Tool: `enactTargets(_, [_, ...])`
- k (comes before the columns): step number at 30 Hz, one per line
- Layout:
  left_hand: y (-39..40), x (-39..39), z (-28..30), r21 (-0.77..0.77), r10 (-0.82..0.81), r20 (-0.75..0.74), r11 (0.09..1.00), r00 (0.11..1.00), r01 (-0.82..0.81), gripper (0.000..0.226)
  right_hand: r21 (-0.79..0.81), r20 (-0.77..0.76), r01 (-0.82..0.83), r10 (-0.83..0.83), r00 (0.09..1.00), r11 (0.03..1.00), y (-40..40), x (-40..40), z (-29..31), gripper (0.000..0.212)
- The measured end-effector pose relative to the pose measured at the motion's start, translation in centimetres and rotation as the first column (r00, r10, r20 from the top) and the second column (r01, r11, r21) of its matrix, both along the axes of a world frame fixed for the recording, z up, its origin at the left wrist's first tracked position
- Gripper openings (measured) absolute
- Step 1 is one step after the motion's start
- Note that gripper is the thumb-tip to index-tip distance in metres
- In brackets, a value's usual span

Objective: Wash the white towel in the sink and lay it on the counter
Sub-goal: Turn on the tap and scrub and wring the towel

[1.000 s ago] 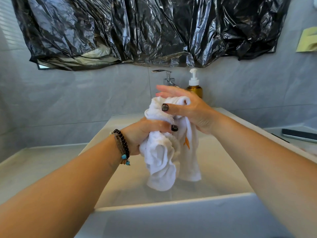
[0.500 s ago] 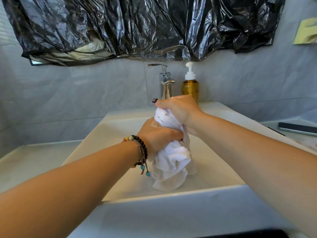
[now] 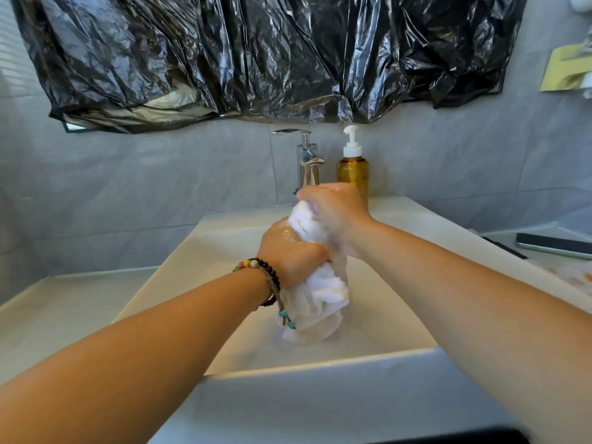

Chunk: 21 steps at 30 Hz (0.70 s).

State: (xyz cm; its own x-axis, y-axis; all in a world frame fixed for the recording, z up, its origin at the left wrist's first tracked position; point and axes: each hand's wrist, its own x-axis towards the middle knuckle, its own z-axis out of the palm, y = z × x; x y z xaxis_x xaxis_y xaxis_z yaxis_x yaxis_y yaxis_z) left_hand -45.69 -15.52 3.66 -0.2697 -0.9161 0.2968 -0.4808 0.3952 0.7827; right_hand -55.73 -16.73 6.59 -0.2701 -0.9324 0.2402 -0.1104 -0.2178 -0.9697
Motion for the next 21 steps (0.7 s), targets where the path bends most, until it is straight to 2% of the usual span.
enactTargets(2, [-0.7, 0.7, 0.6, 0.061, 0.043, -0.141, 0.998, 0.989, -0.035, 0.026, -0.051, 0.149, -0.173, 0.178, 0.973, 0.984, -0.2, -0.1, 0.5, 0.041])
enactTargets(3, [-1.0, 1.1, 0.8, 0.101, 0.073, -0.216, 0.994, 0.974, -0.052, 0.028, -0.064, 0.237, -0.269, 0.276, 0.931, 0.961, -0.3, -0.3, 0.6, 0.047])
enactTargets(4, [-1.3, 1.5, 1.1, 0.135, 0.107, -0.285, 0.988, 0.952, -0.071, 0.029, -0.095, 0.266, -0.314, 0.328, 0.907, 0.945, -0.4, -0.5, 0.7, 0.042])
enactTargets(6, [-2.0, 2.6, 1.4, 0.193, 0.177, -0.42, 0.976, 0.89, -0.102, 0.028, -0.119, 0.17, -0.29, 0.307, 0.936, 0.95, -0.4, -0.8, 0.7, 0.025])
enactTargets(7, [-2.2, 3.1, 1.6, 0.219, 0.206, -0.481, 0.97, 0.852, -0.111, 0.027, -0.109, 0.103, -0.258, 0.269, 0.957, 0.96, -0.4, -0.7, 0.4, 0.026])
enactTargets(8, [-2.5, 3.6, 1.7, 0.237, 0.231, -0.527, 0.964, 0.818, -0.12, 0.027, -0.071, 0.038, -0.264, 0.267, 0.963, 0.962, -0.2, -0.6, 0.2, 0.038])
enactTargets(10, [-2.9, 4.4, 1.9, 0.246, 0.262, -0.596, 0.959, 0.759, -0.138, 0.026, 0.025, -0.101, -0.366, 0.367, 0.925, 0.93, -0.3, -0.3, -0.7, 0.068])
enactTargets(12, [-3.0, 4.5, 2.2, 0.243, 0.268, -0.649, 0.96, 0.712, -0.139, 0.028, 0.102, -0.275, -0.483, 0.492, 0.826, 0.869, -0.1, 0.3, -1.4, 0.076])
enactTargets(14, [-2.9, 4.4, 2.3, 0.248, 0.254, -0.694, 0.963, 0.674, -0.108, 0.029, 0.147, -0.312, -0.564, 0.579, 0.753, 0.813, 0.4, 1.0, -1.9, 0.089])
enactTargets(16, [-2.7, 4.3, 2.3, 0.232, 0.219, -0.727, 0.97, 0.651, -0.066, 0.027, 0.141, -0.353, -0.516, 0.53, 0.771, 0.845, 0.3, 1.8, -2.6, 0.112])
enactTargets(17, [-2.6, 4.1, 2.2, 0.218, 0.192, -0.732, 0.975, 0.654, -0.042, 0.029, 0.116, -0.415, -0.454, 0.459, 0.786, 0.883, 0.2, 2.0, -2.9, 0.117])
enactTargets(19, [-2.2, 3.9, 2.1, 0.172, 0.128, -0.726, 0.985, 0.676, -0.002, 0.04, 0.036, -0.538, -0.336, 0.302, 0.787, 0.941, 0.1, 2.2, -3.4, 0.103])
enactTargets(21, [-2.1, 3.7, 2.3, 0.145, 0.089, -0.725, 0.989, 0.683, 0.025, 0.046, -0.027, -0.602, -0.26, 0.192, 0.775, 0.965, 0.3, 2.1, -3.5, 0.076])
